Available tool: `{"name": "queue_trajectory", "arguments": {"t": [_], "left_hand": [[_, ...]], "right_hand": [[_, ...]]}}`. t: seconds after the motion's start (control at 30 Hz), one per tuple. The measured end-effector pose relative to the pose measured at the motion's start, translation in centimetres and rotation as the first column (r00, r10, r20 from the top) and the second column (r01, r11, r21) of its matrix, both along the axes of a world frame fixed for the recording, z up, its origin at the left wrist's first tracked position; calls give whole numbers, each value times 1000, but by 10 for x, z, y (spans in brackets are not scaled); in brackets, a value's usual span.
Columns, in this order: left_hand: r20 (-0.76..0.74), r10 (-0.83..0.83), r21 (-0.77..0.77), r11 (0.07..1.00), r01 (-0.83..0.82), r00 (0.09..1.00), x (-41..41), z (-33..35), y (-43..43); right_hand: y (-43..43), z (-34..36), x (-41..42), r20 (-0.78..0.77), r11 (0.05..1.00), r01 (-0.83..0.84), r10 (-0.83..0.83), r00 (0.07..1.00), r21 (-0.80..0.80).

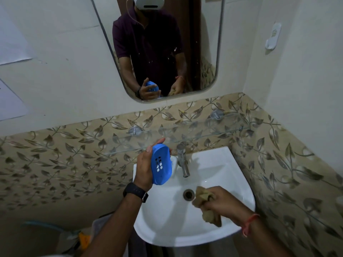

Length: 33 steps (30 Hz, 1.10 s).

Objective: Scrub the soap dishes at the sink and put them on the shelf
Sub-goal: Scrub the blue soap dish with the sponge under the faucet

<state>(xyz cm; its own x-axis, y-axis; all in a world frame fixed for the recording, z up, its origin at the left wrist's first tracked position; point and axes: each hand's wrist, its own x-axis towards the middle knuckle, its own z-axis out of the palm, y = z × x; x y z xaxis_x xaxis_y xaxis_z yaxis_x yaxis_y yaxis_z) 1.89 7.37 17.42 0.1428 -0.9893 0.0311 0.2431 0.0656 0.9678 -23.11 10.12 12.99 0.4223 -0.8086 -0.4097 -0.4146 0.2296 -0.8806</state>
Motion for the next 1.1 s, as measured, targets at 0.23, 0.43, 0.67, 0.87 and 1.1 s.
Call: {"name": "queue_trajectory", "arguments": {"t": [0.23,0.43,0.67,0.87,1.1], "left_hand": [[-47,40,59,998,-37,998,12,-28,-1],[-112,69,123,991,-55,991,19,-47,-3],[-43,72,179,982,-63,996,-2,-57,-8],[47,119,127,984,-125,992,-9,-48,-15],[159,119,50,990,-129,980,-7,-36,-18]], "right_hand": [[-17,-42,-40,122,921,302,-339,933,247],[-57,-57,-52,-139,922,387,-385,912,-15],[-37,-4,45,153,870,218,-166,974,-442],[-16,-6,105,39,727,63,-50,998,-683],[-30,5,96,-286,650,-339,190,939,-680]]}}
